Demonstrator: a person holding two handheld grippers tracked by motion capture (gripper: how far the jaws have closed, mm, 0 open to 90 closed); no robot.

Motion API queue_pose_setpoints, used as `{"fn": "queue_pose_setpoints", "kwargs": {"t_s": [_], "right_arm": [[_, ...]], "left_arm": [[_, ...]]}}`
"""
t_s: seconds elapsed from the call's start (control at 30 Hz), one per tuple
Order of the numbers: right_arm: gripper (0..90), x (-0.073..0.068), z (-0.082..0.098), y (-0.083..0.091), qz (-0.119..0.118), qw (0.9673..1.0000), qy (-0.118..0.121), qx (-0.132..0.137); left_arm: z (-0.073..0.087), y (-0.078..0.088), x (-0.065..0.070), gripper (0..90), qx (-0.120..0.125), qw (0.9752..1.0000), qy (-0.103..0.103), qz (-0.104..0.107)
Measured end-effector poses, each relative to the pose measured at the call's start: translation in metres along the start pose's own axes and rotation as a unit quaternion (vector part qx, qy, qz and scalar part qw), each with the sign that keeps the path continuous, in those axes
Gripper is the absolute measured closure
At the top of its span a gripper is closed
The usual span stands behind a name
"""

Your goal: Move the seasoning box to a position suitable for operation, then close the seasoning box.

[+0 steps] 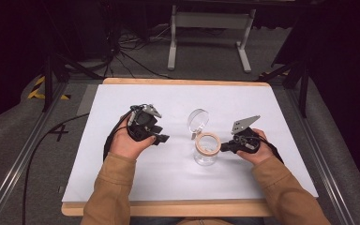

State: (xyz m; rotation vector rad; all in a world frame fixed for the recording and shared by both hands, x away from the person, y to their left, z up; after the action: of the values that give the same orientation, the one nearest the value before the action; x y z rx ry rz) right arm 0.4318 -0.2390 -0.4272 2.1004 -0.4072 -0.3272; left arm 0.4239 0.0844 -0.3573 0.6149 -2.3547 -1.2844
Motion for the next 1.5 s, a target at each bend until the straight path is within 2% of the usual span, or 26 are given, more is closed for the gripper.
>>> {"fn": "queue_pose_setpoints", "kwargs": {"t_s": [0.07,0.23,0.33,0.37,0.6,0.9,1.03,1.13,1.17,1.33,1.5], "right_arm": [[90.0,-0.005,-0.002,-0.001,-0.005,0.9999,0.006,-0.006],[90.0,-0.016,-0.006,-0.003,-0.014,0.9992,0.030,-0.022],[90.0,-0.021,-0.009,-0.004,-0.020,0.9988,0.039,-0.024],[90.0,-0.023,-0.010,-0.005,-0.022,0.9985,0.043,-0.025],[90.0,-0.037,-0.017,-0.009,-0.033,0.9964,0.070,-0.034],[90.0,-0.039,-0.018,-0.009,-0.042,0.9963,0.068,-0.032],[90.0,-0.033,-0.017,0.003,-0.034,0.9975,0.059,-0.019],[90.0,-0.030,-0.015,0.014,-0.026,0.9984,0.050,-0.004],[90.0,-0.029,-0.015,0.017,-0.022,0.9986,0.048,-0.002],[90.0,-0.033,-0.017,0.034,-0.010,0.9991,0.033,0.023],[90.0,-0.039,-0.022,0.043,-0.005,0.9986,0.025,0.046]], "left_arm": [[0.000,-0.001,-0.001,55.9,0.004,1.0000,0.004,0.000],[0.000,-0.003,-0.001,56.3,0.010,1.0000,0.000,-0.001],[0.002,-0.003,-0.001,57.7,0.014,0.9999,0.003,-0.007],[0.003,-0.003,-0.001,59.3,0.015,0.9999,0.006,-0.001],[0.003,-0.004,0.000,62.4,0.020,0.9998,0.000,-0.001],[0.004,-0.005,-0.001,61.5,0.029,0.9996,0.001,0.000],[0.003,-0.005,-0.001,62.8,0.038,0.9992,0.005,-0.002],[-0.001,-0.007,-0.002,66.1,0.061,0.9980,0.014,-0.006],[-0.003,-0.008,-0.002,65.9,0.070,0.9972,0.023,-0.005],[-0.014,-0.020,-0.005,70.8,0.092,0.9952,0.023,-0.026],[-0.022,-0.028,-0.009,73.4,0.103,0.9940,0.024,-0.028]]}}
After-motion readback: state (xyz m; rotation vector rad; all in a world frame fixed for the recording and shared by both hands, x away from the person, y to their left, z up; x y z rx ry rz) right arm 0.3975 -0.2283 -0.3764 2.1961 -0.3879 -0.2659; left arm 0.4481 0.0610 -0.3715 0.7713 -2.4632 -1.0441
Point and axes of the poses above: each handheld gripper's, and its own axes: y roughly backward along the jaws, z roughly out of its underside, x roughly to its right, the point moved 3 cm from there along -y, roughly forward along the jaws, and after that the axes turned 9 degrees about -x, right-handed, at the moved point
